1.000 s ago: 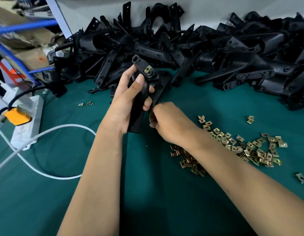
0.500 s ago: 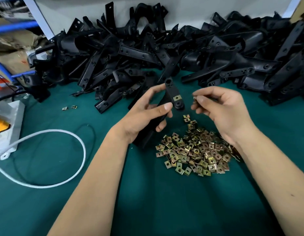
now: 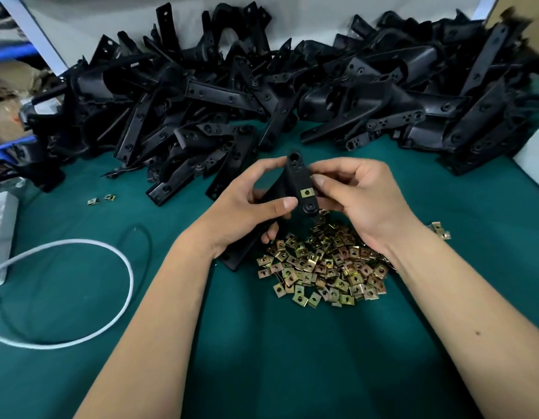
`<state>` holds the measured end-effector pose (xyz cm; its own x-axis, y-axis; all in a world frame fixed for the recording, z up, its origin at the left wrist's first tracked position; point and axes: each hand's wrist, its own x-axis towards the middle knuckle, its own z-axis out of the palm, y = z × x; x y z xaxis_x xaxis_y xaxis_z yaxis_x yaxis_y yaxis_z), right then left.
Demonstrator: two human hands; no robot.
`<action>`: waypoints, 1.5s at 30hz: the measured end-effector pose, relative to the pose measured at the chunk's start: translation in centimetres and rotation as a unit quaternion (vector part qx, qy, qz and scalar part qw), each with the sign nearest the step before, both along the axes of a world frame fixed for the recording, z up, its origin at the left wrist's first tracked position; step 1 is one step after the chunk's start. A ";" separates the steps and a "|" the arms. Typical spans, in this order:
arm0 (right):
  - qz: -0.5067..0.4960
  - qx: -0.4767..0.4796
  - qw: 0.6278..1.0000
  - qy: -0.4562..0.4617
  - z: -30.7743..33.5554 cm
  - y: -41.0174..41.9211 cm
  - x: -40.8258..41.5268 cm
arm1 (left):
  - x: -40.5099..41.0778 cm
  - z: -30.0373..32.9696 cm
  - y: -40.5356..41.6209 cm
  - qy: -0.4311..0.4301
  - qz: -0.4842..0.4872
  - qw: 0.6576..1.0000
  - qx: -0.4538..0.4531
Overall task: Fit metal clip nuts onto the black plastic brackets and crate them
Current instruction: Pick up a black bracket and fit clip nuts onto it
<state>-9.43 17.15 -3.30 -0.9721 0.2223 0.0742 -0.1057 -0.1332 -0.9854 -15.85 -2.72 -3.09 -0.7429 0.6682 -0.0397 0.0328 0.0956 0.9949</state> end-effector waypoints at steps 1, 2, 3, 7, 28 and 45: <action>-0.008 0.015 1.000 0.003 -0.1 0.1 0.0 | 0.0 0.0 0.0 0.002 -0.001 1.000 -0.003; -0.012 0.027 1.000 0.005 -0.2 0.1 -0.1 | 0.0 0.0 0.0 0.004 -0.001 1.000 -0.005; -0.014 0.037 0.999 0.004 -0.3 0.2 -0.1 | 0.0 0.0 0.1 0.004 -0.001 1.000 -0.007; -0.017 0.050 0.999 -0.009 -0.4 0.5 -0.2 | -0.1 -0.1 0.0 0.006 -0.005 1.000 -0.014; -0.015 0.027 0.999 -0.024 0.0 0.4 -0.1 | -0.1 -0.3 0.4 0.035 -0.030 0.998 -0.037; -0.014 0.031 0.998 -0.046 0.2 0.0 0.0 | -0.5 -0.9 0.3 0.034 -0.033 0.999 -0.021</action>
<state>-9.43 17.15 -3.09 -0.9689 0.2475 -0.0011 -0.0168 -0.0701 -0.9974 -16.39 -2.39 -3.98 -0.6996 0.7142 -0.0207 0.1070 0.1334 0.9853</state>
